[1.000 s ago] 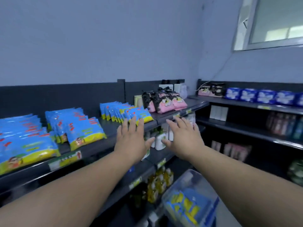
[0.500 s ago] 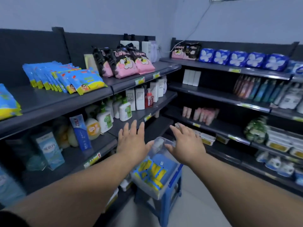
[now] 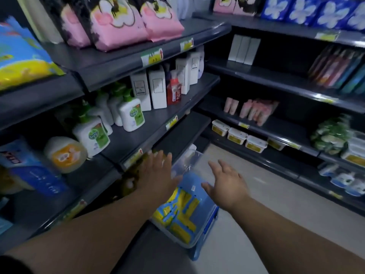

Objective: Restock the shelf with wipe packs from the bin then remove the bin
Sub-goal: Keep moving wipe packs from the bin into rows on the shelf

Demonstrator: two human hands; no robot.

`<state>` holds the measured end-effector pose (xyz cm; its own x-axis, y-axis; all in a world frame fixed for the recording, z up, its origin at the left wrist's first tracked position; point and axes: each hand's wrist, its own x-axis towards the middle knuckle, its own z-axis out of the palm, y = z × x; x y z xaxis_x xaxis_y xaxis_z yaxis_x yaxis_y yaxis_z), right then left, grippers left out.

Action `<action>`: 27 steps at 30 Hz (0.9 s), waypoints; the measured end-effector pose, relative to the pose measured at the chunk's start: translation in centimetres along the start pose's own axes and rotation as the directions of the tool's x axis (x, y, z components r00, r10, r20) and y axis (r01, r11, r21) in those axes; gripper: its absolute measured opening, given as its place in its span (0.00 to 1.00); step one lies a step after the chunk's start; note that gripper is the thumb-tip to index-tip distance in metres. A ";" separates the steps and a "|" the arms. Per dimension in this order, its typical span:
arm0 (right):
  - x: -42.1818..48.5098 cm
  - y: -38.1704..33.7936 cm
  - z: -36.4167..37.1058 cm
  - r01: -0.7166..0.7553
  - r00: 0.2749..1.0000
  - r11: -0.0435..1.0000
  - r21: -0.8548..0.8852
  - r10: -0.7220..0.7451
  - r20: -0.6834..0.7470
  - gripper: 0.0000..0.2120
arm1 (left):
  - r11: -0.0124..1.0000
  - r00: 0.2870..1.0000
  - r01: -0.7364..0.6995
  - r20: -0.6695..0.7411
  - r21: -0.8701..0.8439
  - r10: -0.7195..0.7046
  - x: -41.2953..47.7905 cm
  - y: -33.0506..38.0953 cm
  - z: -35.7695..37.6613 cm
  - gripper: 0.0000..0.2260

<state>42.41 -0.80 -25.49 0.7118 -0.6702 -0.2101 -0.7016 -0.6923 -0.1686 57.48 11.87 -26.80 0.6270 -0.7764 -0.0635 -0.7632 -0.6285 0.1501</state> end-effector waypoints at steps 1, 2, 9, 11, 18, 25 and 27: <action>1.1 0.6 1.3 -0.002 1.000 1.000 0.005 0.001 0.026 0.33 | 1.000 1.000 0.008 0.019 -0.006 -0.008 0.7 -0.2 1.4 0.34; 2.1 1.2 2.7 0.001 0.998 1.000 0.009 -0.002 0.056 0.33 | 1.000 0.999 0.019 0.046 -0.010 -0.018 1.3 -0.4 2.9 0.34; 8.6 4.0 14.2 0.048 0.965 0.998 0.041 -0.057 0.256 0.34 | 0.991 0.966 0.133 0.223 0.003 -0.131 2.6 -2.1 14.8 0.35; 10.0 4.4 17.5 0.085 0.945 0.995 0.054 -0.097 0.313 0.35 | 0.984 0.942 0.180 0.286 0.015 -0.177 2.5 -2.5 18.2 0.35; 12.5 3.7 27.4 0.202 0.855 0.975 0.095 -0.222 0.468 0.35 | 0.967 0.911 0.252 0.344 -0.022 -0.229 2.2 -3.5 26.3 0.33; 13.3 1.6 32.5 0.161 0.803 0.955 0.250 -0.274 0.529 0.37 | 0.954 0.899 0.296 0.351 -0.048 -0.261 2.0 -4.4 28.4 0.32; 13.4 1.3 33.1 0.115 0.826 0.955 0.274 -0.245 0.507 0.36 | 0.953 0.903 0.297 0.345 -0.067 -0.257 1.9 -4.7 28.7 0.31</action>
<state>49.99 -1.86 -60.42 0.7437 -0.2483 -0.6207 -0.5969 -0.6647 -0.4493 57.75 11.99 -55.91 0.7082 -0.5554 -0.4359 -0.5306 -0.8260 0.1905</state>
